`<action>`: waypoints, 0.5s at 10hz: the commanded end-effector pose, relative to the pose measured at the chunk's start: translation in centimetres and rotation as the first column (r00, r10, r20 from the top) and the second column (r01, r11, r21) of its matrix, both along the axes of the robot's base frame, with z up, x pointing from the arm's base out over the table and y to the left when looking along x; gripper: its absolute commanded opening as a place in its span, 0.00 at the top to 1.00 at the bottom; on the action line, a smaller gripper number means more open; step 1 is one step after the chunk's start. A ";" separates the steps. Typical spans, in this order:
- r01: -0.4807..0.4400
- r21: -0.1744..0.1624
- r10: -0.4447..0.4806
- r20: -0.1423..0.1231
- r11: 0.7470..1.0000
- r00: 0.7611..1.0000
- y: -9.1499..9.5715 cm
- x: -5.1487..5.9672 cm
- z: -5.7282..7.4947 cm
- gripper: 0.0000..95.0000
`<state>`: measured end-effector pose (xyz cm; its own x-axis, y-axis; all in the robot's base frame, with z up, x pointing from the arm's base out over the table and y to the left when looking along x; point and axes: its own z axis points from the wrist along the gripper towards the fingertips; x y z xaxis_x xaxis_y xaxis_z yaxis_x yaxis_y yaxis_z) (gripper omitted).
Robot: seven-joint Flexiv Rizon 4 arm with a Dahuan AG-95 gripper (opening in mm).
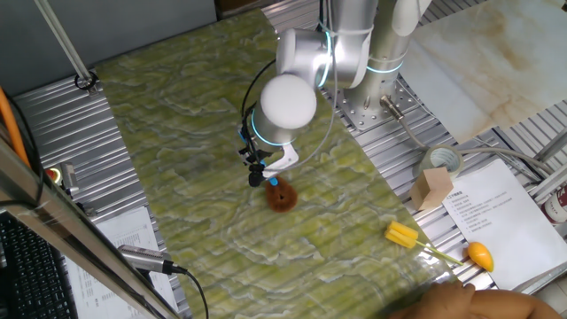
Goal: Scrub the table with a brush
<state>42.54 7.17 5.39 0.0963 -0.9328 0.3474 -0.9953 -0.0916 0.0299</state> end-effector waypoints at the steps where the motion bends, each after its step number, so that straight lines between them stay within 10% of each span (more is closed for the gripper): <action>1: 0.009 -0.002 -0.009 -0.056 1.000 0.998 0.1 -0.2 0.1 1.00; 5: 0.024 -0.005 -0.025 -0.094 1.000 0.995 0.1 -0.2 0.1 1.00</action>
<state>42.53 7.33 5.30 0.1060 -0.9340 0.3413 -0.9895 -0.0653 0.1286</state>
